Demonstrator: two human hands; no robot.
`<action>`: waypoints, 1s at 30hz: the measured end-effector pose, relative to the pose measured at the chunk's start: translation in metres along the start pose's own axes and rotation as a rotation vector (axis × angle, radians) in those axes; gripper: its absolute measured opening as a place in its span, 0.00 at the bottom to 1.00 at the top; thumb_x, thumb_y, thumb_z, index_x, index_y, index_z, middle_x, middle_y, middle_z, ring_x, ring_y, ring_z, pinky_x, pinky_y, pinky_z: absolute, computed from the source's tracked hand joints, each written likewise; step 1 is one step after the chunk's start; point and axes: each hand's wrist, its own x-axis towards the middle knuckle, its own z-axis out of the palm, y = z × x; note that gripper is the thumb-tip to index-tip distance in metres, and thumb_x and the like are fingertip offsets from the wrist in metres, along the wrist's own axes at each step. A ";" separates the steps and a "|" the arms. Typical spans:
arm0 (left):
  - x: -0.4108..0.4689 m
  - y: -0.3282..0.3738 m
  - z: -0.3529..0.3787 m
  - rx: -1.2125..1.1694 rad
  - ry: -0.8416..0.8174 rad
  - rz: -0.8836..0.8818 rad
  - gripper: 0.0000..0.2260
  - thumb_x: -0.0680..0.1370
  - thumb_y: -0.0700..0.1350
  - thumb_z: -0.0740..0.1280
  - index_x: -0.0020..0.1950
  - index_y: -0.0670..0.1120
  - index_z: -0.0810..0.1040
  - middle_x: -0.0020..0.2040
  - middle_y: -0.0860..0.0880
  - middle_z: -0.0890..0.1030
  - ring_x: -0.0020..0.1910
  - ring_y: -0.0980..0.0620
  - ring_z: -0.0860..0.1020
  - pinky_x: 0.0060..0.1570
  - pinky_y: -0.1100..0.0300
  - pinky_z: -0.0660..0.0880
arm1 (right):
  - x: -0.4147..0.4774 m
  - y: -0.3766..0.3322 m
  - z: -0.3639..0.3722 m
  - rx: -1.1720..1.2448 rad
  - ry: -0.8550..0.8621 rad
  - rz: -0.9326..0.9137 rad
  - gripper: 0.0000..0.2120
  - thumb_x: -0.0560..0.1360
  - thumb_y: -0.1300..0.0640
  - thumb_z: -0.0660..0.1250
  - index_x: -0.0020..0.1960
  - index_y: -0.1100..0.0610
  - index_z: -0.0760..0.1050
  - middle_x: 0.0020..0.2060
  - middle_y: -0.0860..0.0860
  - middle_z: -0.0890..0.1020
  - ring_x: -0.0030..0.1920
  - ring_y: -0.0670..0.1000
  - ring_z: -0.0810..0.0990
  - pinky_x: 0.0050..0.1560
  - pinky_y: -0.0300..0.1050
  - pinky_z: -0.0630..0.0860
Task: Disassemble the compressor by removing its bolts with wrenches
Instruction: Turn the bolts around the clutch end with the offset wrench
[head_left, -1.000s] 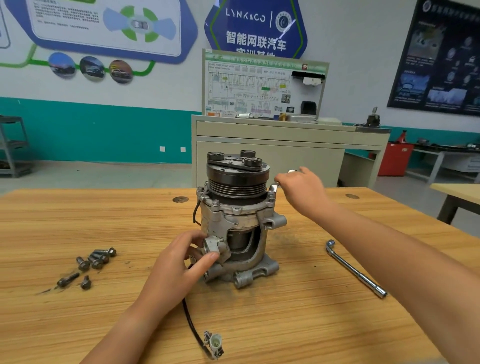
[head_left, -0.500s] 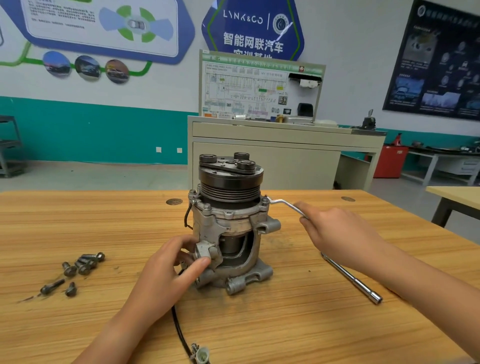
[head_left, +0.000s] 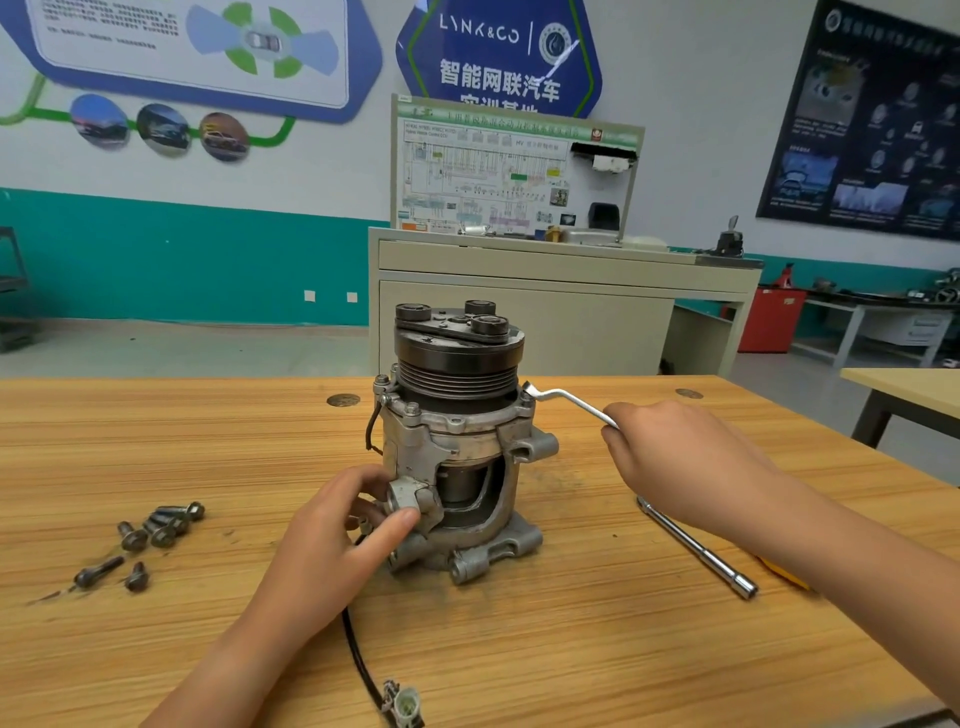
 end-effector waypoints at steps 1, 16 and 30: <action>0.000 0.000 0.000 -0.003 0.001 -0.004 0.16 0.65 0.62 0.64 0.51 0.60 0.73 0.46 0.59 0.79 0.44 0.64 0.78 0.40 0.70 0.71 | 0.000 -0.001 -0.001 -0.016 -0.004 -0.002 0.09 0.80 0.54 0.51 0.51 0.52 0.70 0.31 0.46 0.70 0.33 0.48 0.70 0.30 0.43 0.68; -0.004 0.005 0.008 -0.076 0.038 -0.089 0.12 0.73 0.46 0.70 0.51 0.60 0.71 0.48 0.57 0.78 0.42 0.63 0.77 0.41 0.69 0.73 | -0.006 -0.044 -0.053 -0.463 -0.226 -0.095 0.13 0.76 0.67 0.59 0.61 0.63 0.68 0.32 0.52 0.64 0.36 0.52 0.65 0.29 0.42 0.65; -0.005 0.008 0.015 -0.178 0.083 -0.158 0.12 0.74 0.46 0.69 0.50 0.61 0.71 0.50 0.56 0.77 0.42 0.54 0.79 0.39 0.68 0.73 | -0.005 -0.036 -0.044 -0.607 -0.176 -0.233 0.14 0.80 0.64 0.53 0.64 0.67 0.64 0.31 0.51 0.60 0.27 0.50 0.61 0.24 0.40 0.61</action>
